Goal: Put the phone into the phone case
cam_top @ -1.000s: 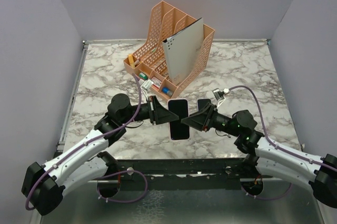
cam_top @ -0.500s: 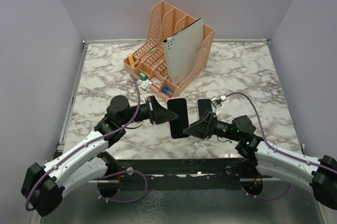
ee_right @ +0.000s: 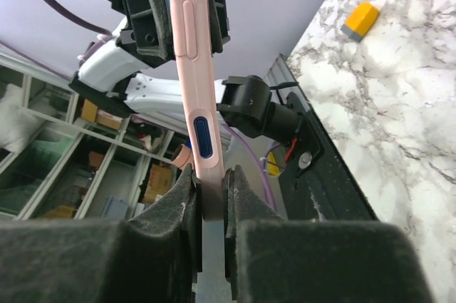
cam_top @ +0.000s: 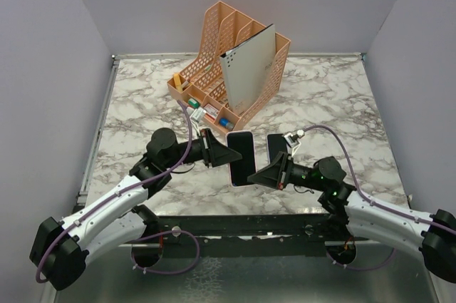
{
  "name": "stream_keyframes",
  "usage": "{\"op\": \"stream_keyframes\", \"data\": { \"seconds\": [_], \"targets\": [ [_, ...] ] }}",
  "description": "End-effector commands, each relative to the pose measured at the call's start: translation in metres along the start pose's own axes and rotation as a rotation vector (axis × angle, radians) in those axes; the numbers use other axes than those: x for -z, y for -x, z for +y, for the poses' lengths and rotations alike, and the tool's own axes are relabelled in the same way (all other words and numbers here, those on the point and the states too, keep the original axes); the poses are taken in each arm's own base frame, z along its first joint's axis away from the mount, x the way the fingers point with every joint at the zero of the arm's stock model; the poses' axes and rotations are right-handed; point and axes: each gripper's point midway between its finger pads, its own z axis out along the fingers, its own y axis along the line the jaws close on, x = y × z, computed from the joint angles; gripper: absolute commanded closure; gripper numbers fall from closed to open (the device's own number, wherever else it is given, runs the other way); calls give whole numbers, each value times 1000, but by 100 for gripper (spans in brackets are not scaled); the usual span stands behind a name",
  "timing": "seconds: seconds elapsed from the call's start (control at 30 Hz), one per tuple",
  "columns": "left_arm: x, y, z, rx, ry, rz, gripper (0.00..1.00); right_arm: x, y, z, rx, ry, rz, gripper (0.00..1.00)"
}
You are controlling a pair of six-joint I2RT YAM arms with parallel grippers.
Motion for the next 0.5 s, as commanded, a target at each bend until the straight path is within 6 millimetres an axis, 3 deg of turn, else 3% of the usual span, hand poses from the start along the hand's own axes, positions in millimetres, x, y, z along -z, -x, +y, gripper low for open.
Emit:
{"op": "stream_keyframes", "data": {
  "seconds": [0.0,0.1,0.2,0.4,0.47],
  "targets": [
    [-2,8,7,-124,32,-22,100,1,-1,-18,-130,-116,-12,99],
    [-2,7,17,-147,89,1,100,3,-1,-22,-166,-148,-23,99],
    [-2,9,15,-152,95,7,100,4,0,-21,-111,-147,-21,100],
    [-1,17,-4,-88,53,-40,60,5,4,-15,102,-84,-26,100],
    [0,19,-10,-58,22,-60,55,5,3,-9,134,-51,-21,99]
  ]
}}
